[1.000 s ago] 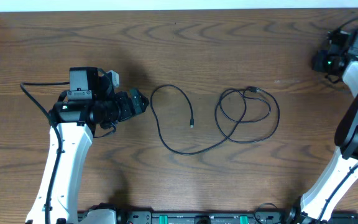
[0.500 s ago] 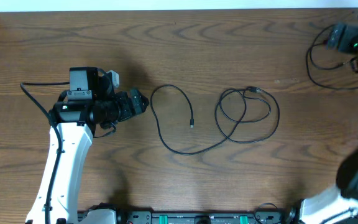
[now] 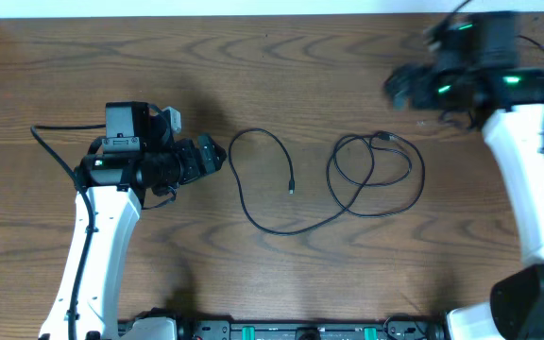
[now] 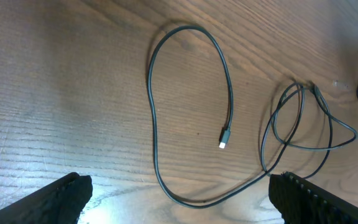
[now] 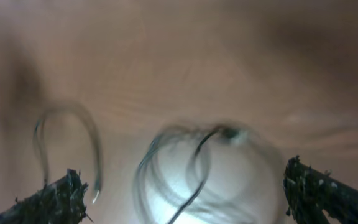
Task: Untangle cables
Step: 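Return the right gripper to the remaining black cable at center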
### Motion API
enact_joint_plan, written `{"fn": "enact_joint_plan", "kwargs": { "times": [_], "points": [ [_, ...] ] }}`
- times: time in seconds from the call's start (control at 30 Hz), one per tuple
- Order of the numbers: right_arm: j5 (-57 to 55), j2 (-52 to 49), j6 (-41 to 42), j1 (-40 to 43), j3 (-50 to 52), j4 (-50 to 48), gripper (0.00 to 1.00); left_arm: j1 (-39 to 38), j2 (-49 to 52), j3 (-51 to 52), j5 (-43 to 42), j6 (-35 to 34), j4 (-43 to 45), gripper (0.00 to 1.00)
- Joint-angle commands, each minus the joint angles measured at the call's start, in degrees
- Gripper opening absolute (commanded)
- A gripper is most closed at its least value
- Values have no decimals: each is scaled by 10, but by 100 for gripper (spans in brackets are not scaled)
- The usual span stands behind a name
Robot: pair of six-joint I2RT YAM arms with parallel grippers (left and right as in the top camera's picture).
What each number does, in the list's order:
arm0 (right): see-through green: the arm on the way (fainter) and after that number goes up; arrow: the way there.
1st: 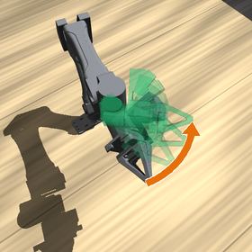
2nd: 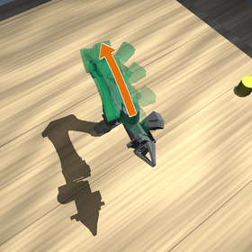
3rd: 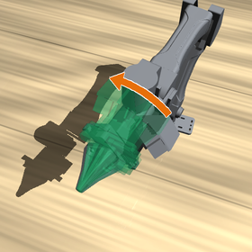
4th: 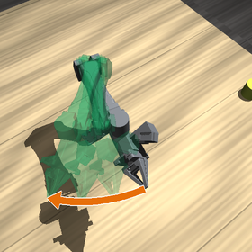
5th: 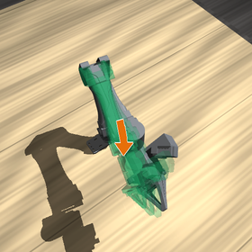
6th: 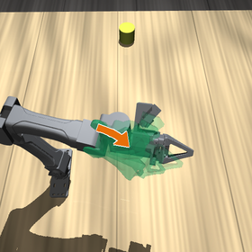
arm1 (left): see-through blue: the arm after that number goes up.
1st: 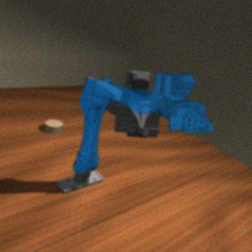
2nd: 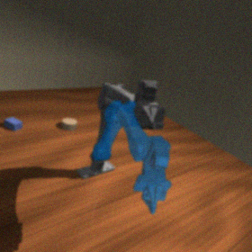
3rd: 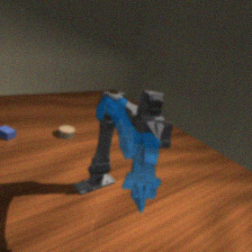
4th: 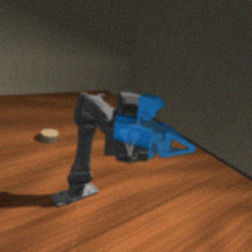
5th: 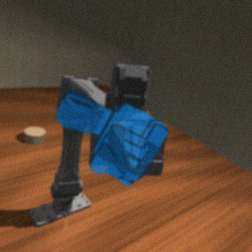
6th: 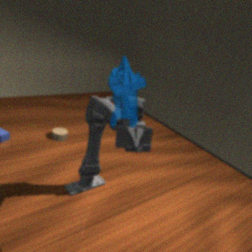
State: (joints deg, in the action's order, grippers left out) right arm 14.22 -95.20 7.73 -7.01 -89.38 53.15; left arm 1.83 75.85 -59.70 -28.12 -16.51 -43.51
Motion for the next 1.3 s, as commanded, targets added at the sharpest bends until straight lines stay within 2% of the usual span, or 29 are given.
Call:
{"fn": "enact_joint_plan", "kwargs": {
  "times": [0.0, 0.1, 0.17, 0.2, 0.3, 0.43, 0.6, 0.73, 0.8, 0.87, 0.93, 0.97, 1.0, 1.03, 1.1, 1.13, 1.27],
  "points": [
    [3, -31, 12, -80, 7, 35, 99, 2, -7, -3, 5, 1, -2, 97],
    [-45, -66, 12, -143, 18, 15, 99, 2, -7, -3, 5, 1, -2, 97],
    [-98, -102, 13, -176, 26, -20, 80, 2, -7, -3, 5, 1, -2, 97],
    [-108, -120, 13, -188, 28, -39, 75, 2, -7, -3, 5, 1, -2, 97],
    [-86, -179, 23, -209, 29, -74, 71, 2, -7, -3, 5, 1, -2, 97],
    [-9, -231, 25, -233, 29, -81, 55, 2, -7, -3, 5, 1, -2, 97],
    [-38, -245, 25, -271, 29, -85, 56, 2, -7, -3, 5, 1, -2, 97],
    [-78, -250, 25, -305, 30, -105, 67, 2, -7, -3, 5, 1, -2, 98],
    [-124, -261, 36, -318, 30, -117, 69, 2, -7, -3, 5, 1, -2, 97],
    [-188, -278, 73, -325, 30, -121, 67, 2, -7, -3, 5, 1, -2, 97],
    [-202, -292, 81, -326, 30, -120, 63, 2, -7, -3, 5, 1, -2, 97],
    [-199, -299, 81, -326, 30, -118, 57, 2, -7, -3, 5, 1, -2, 97],
    [-197, -304, 81, -327, 30, -116, 47, 2, -7, -3, 5, 1, -2, 97],
    [-196, -306, 81, -327, 30, -111, 27, 2, -7, -3, 5, 1, -2, 97],
    [-196, -306, 81, -328, 30, -107, 6, 2, -7, -3, 5, 1, -2, 97],
    [-196, -306, 81, -329, 29, -107, 1, 2, -7, -3, 5, 1, -2, 97],
    [-175, -304, 52, -326, 25, -105, 1, 2, -7, -3, 5, 1, -2, 97]
  ]
}}
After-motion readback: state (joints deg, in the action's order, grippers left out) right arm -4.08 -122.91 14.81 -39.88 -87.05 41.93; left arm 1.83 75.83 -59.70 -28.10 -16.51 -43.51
